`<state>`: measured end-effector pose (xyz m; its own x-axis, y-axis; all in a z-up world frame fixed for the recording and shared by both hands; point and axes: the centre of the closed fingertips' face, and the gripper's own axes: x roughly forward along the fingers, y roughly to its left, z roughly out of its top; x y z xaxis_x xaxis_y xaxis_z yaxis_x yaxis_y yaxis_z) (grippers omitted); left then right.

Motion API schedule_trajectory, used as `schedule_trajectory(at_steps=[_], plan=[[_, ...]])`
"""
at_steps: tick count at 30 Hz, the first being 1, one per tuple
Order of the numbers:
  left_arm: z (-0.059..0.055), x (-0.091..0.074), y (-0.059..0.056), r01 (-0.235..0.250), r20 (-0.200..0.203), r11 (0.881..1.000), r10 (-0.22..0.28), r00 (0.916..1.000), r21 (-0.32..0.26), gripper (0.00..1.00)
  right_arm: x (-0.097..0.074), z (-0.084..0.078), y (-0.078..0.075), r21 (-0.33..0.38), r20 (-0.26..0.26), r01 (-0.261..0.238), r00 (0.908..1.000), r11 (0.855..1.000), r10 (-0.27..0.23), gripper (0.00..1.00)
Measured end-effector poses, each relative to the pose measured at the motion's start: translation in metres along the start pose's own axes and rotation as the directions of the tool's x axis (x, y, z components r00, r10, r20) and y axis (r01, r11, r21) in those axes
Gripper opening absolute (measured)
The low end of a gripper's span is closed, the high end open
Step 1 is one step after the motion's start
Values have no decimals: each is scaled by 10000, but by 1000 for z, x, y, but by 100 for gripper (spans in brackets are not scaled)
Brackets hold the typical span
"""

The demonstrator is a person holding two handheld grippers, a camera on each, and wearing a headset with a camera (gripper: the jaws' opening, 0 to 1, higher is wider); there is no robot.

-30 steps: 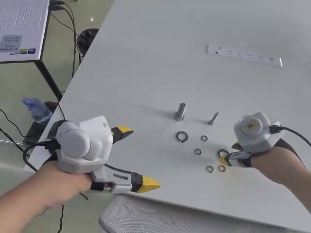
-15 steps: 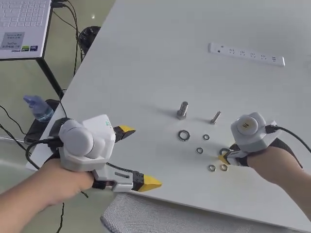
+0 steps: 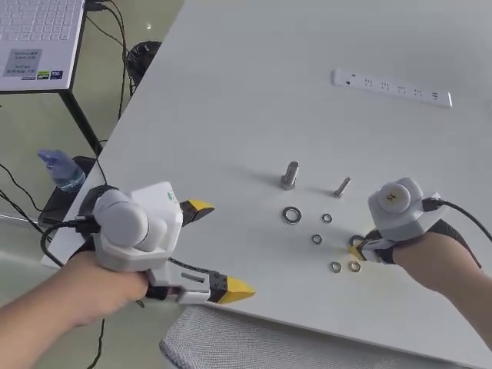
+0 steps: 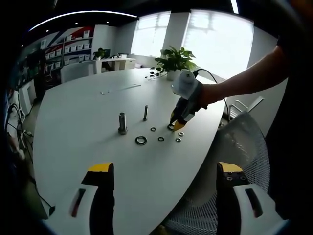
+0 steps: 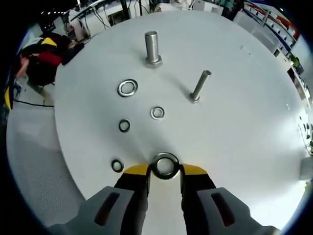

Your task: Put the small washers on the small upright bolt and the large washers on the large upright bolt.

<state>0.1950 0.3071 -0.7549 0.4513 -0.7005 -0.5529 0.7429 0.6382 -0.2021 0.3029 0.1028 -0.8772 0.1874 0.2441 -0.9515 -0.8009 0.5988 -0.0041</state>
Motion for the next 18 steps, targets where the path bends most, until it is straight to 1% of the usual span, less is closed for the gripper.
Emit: schedule_trajectory(at_steps=[7, 10, 13, 14, 16, 18], plan=[[0, 1, 0, 17, -3, 10000, -17, 10000, -25, 84, -2, 1, 2, 48, -307, 15, 9995, 10000, -14, 26], [0, 2, -1, 9, 23, 10000, -9, 10000, -30, 84, -3, 2, 4, 53, -664, -13, 9978, 10000, 17, 26], [0, 2, -2, 0, 63, 10000, 1, 10000, -66, 83, -5, 2, 5, 32, -1268, -60, 9919, 10000, 64, 25], [0, 2, -2, -2, 75, 10000, 2, 10000, -67, 83, -6, 2, 6, 11, -1391, -59, 9903, 10000, 60, 25], [0, 2, -2, -9, 98, 10000, 9, 10000, -95, 83, -6, 2, 8, -109, -1558, -7, 9878, 9999, -10, 25], [0, 2, -2, -27, 114, 9999, 28, 9999, -109, 83, -7, 1, 9, -53, -1568, 87, 9876, 9999, -94, 25]])
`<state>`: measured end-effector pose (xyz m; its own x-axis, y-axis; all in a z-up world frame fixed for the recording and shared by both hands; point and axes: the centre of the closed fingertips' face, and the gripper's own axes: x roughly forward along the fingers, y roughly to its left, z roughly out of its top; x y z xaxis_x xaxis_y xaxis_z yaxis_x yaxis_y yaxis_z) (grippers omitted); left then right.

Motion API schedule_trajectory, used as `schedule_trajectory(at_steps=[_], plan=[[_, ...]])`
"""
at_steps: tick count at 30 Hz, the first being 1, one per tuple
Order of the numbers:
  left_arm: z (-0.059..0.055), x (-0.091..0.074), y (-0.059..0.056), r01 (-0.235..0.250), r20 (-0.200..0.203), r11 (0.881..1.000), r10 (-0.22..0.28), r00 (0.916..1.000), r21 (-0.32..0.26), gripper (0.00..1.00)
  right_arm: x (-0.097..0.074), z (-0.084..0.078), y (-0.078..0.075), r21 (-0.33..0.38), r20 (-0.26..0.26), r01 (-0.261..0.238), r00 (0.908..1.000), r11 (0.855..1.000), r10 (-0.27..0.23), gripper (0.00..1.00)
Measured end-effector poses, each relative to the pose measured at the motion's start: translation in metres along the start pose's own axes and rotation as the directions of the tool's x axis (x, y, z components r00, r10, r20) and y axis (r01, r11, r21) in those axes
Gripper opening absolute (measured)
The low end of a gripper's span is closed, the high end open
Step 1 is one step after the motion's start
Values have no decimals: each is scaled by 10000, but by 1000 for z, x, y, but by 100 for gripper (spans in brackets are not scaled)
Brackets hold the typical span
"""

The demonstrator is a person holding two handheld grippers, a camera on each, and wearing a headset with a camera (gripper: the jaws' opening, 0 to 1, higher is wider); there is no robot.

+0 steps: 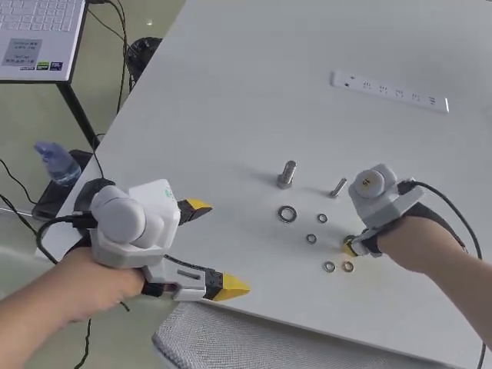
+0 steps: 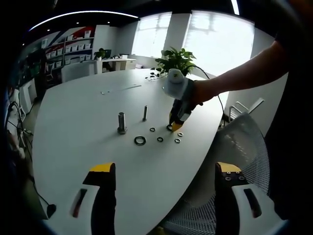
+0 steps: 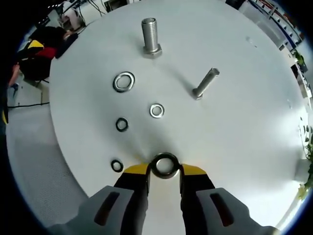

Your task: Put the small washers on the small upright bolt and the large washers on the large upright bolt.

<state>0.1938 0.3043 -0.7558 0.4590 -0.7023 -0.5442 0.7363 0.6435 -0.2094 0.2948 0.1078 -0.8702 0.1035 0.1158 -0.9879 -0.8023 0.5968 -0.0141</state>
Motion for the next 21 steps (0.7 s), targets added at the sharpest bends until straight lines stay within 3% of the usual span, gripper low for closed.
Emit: schedule_trajectory(at_steps=[4, 9, 14, 21], plan=[[-3, -1, -1, -10, -18, 10000, 10, 10000, -57, 82, 2, 1, -4, 159, -82, 26, 10000, 9999, -24, 24], [-3, -1, -3, 8, -26, 10000, -8, 10000, -64, 81, 5, 2, -8, 101, -928, -17, 9957, 9999, 26, 22], [6, -3, -6, 35, 134, 9999, -33, 9999, -146, 79, 7, 1, -11, -81, -802, -91, 9967, 9999, 84, 21], [9, -3, -8, -34, 71, 9999, 33, 10000, 118, 80, 7, 0, -12, 0, -167, -312, 9994, 9995, 312, 20]])
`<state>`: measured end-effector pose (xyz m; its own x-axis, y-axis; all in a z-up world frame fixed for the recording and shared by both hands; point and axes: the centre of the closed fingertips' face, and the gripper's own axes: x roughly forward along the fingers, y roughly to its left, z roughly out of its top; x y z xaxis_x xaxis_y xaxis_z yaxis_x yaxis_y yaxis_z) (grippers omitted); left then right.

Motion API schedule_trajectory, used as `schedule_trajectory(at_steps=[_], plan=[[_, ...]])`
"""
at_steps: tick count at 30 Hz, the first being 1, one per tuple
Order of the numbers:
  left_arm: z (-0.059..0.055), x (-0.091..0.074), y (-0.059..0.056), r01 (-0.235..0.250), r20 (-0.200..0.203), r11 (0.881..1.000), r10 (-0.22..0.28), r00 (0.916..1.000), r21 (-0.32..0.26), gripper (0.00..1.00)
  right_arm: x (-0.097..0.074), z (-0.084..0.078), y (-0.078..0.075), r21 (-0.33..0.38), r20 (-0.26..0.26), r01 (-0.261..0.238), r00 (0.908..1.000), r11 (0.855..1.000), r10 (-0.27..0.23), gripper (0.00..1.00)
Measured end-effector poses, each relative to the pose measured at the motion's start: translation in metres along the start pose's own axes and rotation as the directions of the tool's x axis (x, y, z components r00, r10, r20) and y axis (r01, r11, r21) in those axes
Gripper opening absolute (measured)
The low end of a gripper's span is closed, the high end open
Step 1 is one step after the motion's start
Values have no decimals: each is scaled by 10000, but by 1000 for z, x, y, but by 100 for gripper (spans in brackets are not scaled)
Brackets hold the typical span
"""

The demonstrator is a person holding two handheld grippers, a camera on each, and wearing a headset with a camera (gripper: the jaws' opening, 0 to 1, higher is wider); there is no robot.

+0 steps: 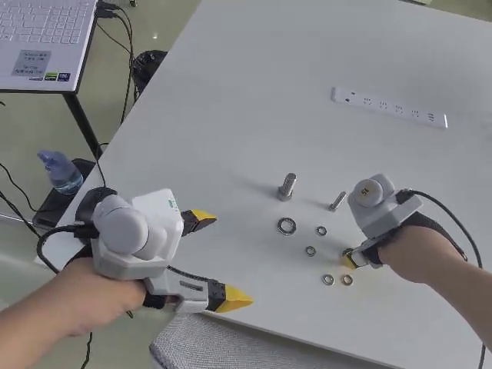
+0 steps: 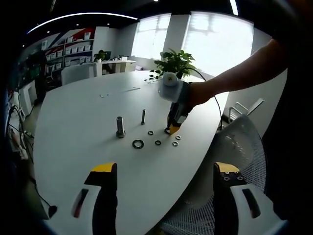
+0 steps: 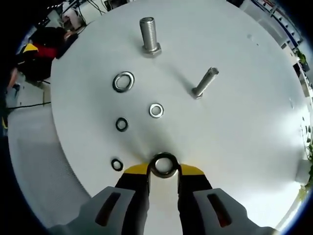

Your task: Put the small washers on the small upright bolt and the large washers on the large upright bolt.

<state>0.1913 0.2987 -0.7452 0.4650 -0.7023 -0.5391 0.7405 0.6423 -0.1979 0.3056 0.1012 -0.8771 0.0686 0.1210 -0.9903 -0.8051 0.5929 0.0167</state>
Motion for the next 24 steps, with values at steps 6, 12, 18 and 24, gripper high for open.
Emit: schedule_trajectory(at_steps=[6, 12, 18, 24], plan=[[1, -2, -1, -95, -76, 9998, 96, 9999, 192, 80, 1, 0, 3, 4, -38, -154, 9999, 9999, 154, 20], [2, -4, -2, -86, -71, 9997, 88, 9999, 220, 79, 1, -6, 3, -286, -33, -101, 9999, 9995, 100, 21], [0, -5, -2, -119, -37, 9998, 119, 9999, 151, 79, -5, -11, 7, -441, -59, -208, 9998, 9988, 206, 21], [-3, -4, -3, -80, -98, 9999, 81, 9999, 83, 78, -20, -5, 11, -765, 49, -263, 9996, 9967, 267, 21]])
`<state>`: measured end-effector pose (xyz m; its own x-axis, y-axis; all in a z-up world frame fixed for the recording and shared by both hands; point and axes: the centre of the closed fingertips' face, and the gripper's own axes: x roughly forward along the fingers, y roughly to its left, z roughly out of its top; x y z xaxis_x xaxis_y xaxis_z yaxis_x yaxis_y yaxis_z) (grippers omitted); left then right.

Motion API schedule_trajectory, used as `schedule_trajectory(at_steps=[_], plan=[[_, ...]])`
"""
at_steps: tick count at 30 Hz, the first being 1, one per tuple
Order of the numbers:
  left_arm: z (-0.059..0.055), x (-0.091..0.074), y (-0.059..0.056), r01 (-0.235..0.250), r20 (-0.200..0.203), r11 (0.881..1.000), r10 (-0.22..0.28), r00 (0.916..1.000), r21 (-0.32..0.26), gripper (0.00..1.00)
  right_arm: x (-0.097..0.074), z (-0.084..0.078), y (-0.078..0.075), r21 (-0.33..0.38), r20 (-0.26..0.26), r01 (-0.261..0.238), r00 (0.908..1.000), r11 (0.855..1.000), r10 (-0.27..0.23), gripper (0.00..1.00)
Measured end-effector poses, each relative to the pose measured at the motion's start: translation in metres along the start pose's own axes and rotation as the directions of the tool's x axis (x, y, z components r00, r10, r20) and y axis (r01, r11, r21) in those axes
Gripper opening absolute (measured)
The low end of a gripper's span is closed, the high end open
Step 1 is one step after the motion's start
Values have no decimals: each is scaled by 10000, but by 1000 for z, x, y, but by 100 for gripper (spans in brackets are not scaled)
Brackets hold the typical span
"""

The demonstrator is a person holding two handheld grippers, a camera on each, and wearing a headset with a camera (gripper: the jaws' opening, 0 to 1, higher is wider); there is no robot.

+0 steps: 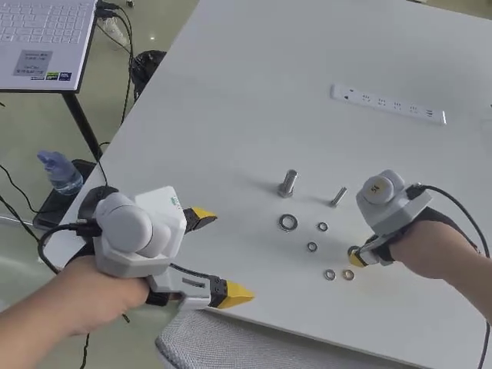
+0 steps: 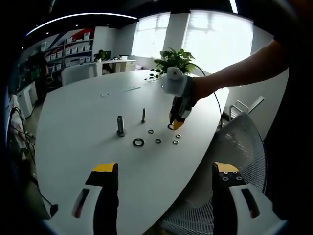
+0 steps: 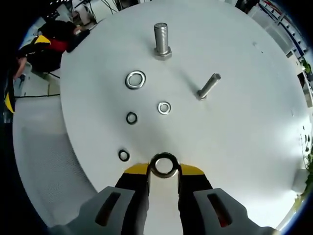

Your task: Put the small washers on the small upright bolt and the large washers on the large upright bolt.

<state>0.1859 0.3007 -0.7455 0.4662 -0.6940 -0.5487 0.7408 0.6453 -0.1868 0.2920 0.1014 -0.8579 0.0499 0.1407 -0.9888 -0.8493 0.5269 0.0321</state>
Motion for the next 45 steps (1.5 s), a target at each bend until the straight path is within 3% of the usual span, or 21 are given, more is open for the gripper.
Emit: schedule_trajectory(at_steps=[4, 7, 21, 45], plan=[[1, 0, 1, 8, -15, 10000, -8, 10000, -5, 78, -11, 4, 6, -266, -122, -112, 9999, 9996, 109, 21], [1, 0, 2, 12, 12, 10000, -12, 10000, 8, 78, -10, 4, 4, -289, -195, -241, 9995, 9993, 236, 21], [-1, -1, 1, 34, 6, 10000, -34, 10000, -81, 77, -35, 19, 4, -735, -186, -178, 9997, 9971, 165, 21], [-1, -3, 13, -348, 105, 9994, 348, 9993, 14, 83, -67, 74, -10, -1339, 374, -33, 9993, 9910, 83, 21]])
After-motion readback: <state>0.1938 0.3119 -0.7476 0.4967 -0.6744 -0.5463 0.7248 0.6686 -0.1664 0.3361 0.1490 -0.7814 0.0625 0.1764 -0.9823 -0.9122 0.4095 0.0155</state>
